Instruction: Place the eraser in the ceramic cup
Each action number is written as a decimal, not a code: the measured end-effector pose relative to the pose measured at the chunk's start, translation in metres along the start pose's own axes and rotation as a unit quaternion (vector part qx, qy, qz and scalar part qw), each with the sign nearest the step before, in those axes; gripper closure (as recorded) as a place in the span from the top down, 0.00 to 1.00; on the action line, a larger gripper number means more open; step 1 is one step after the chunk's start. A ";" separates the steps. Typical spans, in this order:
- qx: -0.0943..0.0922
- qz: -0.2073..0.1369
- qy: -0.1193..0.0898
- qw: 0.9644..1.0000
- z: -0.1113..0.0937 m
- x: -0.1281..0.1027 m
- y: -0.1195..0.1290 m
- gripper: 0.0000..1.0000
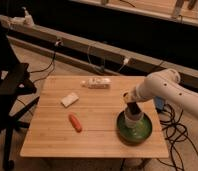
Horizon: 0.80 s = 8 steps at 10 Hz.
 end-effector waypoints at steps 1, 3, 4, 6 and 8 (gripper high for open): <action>0.000 0.003 0.007 1.000 -0.003 0.002 -0.006 0.80; 0.001 0.005 0.017 1.000 -0.007 0.006 -0.016 0.80; 0.000 0.006 0.020 1.000 -0.008 0.005 -0.014 0.80; 0.001 0.009 0.023 1.000 -0.010 0.005 -0.012 0.80; 0.000 0.014 0.026 1.000 -0.013 0.003 -0.009 0.79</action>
